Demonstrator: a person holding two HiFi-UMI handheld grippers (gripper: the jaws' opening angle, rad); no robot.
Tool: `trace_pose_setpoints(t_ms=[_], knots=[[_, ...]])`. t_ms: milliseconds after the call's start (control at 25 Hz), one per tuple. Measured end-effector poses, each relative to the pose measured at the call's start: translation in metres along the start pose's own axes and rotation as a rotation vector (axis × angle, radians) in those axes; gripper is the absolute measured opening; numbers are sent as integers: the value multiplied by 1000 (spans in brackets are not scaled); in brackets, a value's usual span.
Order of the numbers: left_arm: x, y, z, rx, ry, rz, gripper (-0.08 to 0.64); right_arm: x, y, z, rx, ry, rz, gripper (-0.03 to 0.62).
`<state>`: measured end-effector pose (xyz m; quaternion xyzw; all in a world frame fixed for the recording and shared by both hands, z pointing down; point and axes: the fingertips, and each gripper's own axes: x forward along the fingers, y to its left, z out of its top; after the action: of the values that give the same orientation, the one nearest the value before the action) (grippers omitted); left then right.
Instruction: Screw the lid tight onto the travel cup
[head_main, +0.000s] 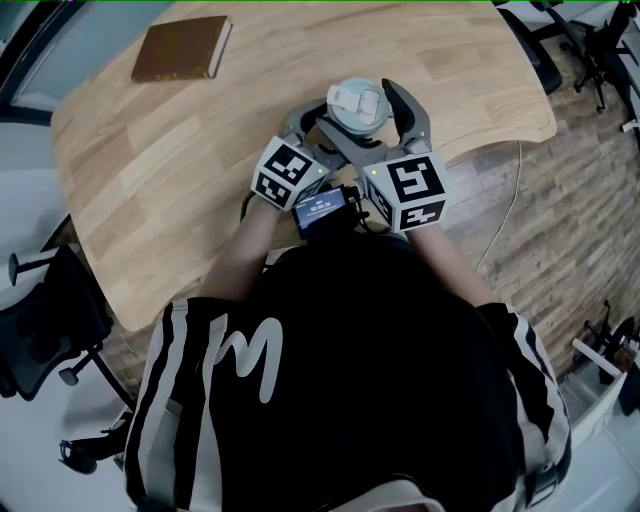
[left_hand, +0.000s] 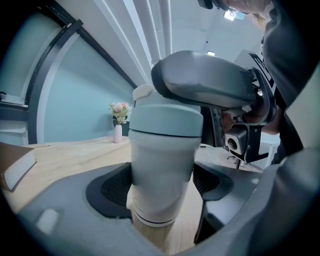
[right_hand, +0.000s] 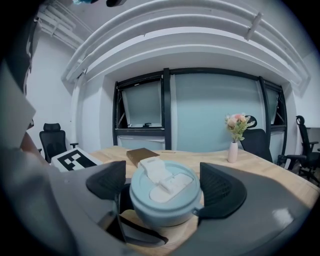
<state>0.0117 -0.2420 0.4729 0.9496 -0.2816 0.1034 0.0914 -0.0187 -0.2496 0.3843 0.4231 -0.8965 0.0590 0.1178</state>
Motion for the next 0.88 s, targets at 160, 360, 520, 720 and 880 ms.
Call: trace_pose_setpoints(t_ms=[160,360,520,720,880], knots=[[0,0,0,2,0,5,388,-4,2,0,-1,2,0,443],[0,0,0,14,5,0,388,-8,3,-2,2,-4,8,443],[-4,6,-7,49,43,39,389,-12,1,-3,11,-17,17,445],[-20,7,-5,35,21,69,390,-22,-2,-1,-3,-36,37,445],[-37,7,6,34,-2,94,389,-32,-4,2,-10,-64,65,445]])
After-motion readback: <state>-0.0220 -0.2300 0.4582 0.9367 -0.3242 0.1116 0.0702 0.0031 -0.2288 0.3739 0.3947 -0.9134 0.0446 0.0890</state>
